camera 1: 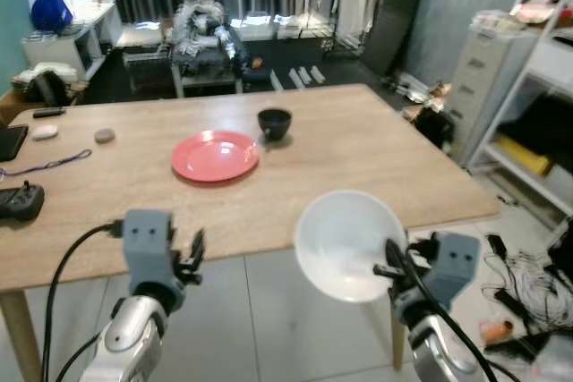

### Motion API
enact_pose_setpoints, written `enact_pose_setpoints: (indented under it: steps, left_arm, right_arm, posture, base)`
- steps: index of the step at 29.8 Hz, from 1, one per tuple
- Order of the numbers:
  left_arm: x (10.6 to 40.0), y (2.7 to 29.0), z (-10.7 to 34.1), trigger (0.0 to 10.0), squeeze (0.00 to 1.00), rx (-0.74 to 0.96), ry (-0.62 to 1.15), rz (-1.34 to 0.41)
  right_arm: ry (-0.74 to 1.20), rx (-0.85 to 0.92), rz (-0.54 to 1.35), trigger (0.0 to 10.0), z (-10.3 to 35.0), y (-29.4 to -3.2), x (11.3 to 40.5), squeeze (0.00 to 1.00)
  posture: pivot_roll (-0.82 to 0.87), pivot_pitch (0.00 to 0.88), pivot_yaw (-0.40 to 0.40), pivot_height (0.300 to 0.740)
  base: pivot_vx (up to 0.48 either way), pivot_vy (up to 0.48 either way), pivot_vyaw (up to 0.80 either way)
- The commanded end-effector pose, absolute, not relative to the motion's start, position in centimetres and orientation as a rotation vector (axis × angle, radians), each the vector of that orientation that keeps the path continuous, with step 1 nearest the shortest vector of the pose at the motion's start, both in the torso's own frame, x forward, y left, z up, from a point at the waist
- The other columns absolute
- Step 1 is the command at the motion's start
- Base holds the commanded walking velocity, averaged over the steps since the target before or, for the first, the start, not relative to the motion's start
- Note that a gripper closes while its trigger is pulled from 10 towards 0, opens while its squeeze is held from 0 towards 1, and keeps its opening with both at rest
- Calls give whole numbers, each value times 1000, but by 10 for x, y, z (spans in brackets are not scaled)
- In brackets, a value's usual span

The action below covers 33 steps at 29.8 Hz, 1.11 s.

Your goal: Setting the table

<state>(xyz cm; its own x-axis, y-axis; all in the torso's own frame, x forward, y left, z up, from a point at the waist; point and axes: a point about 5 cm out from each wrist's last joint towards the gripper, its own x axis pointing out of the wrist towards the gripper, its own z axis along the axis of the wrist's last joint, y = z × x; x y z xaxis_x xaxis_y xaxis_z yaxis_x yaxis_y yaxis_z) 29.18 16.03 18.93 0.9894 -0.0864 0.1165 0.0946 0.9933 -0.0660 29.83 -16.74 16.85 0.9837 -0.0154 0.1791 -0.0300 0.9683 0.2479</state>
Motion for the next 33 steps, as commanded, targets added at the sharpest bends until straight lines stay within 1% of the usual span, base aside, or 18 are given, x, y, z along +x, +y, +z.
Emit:
enact_pose_setpoints:
  steps: [1,15,18,21,26,32,33]
  left_arm:
    - [290,166,184,10000,0,-56,-94,-67]
    - [290,165,184,10000,0,-53,-91,-72]
    - [290,165,184,10000,0,-52,-87,-74]
    - [289,164,183,10000,0,-53,-85,-85]
    - [285,162,185,10000,0,-62,-90,-120]
    - [283,164,189,10000,0,-62,-105,-135]
    - [282,164,193,10000,0,-38,-122,-176]
  right_arm:
    - [-170,273,18,10000,166,-163,297,0]
    - [-167,268,6,10000,165,-166,297,0]
    - [-166,260,6,10000,166,-167,297,0]
    - [-161,245,6,10000,167,-169,298,0]
    - [-184,185,32,10000,181,-186,306,0]
    - [-200,158,94,10000,195,-183,313,0]
    - [-171,118,125,10000,198,-178,320,0]
  posture:
    - [43,120,67,740]
    - [44,121,69,740]
    - [43,120,70,740]
    - [44,120,70,740]
    - [44,116,69,740]
    - [48,113,67,740]
    - [58,113,61,740]
  base:
    - [480,0,0]
    - [480,0,0]
    - [316,0,0]
    - [0,0,0]
    - [0,0,0]
    - [0,0,0]
    - [0,0,0]
